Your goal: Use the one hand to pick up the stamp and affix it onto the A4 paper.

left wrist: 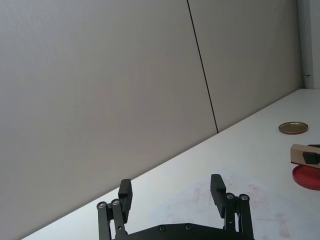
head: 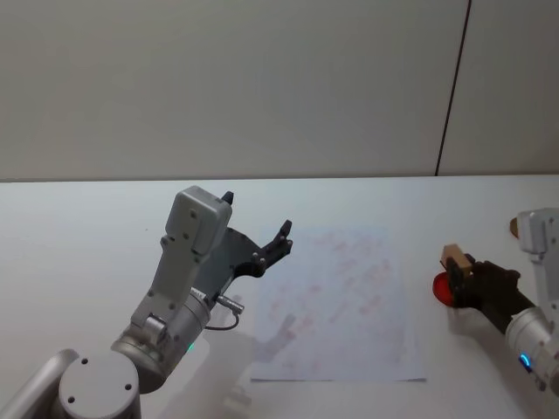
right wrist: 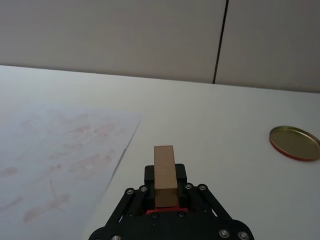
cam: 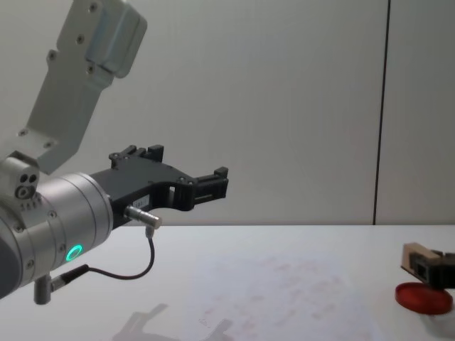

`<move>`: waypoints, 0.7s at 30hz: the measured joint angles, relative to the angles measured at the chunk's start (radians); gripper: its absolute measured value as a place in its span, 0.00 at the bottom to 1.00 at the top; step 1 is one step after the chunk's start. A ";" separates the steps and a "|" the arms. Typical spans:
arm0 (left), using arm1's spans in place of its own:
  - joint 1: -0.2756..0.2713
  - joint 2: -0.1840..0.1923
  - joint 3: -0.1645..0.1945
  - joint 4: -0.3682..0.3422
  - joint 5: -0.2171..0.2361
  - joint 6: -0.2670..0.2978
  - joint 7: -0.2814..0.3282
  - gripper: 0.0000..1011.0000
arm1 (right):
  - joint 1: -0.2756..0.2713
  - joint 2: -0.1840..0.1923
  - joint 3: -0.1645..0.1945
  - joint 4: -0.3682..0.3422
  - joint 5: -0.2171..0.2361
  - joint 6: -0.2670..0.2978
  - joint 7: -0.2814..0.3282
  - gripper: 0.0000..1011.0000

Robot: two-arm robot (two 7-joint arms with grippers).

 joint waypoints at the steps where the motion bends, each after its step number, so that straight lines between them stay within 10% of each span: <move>1: 0.000 0.000 0.000 0.000 0.000 0.000 0.000 0.98 | -0.001 0.000 -0.001 -0.003 -0.001 -0.002 0.005 0.22; 21: 0.000 0.000 0.000 0.000 0.000 0.000 0.000 0.98 | -0.018 0.000 -0.037 -0.065 -0.034 -0.011 0.191 0.22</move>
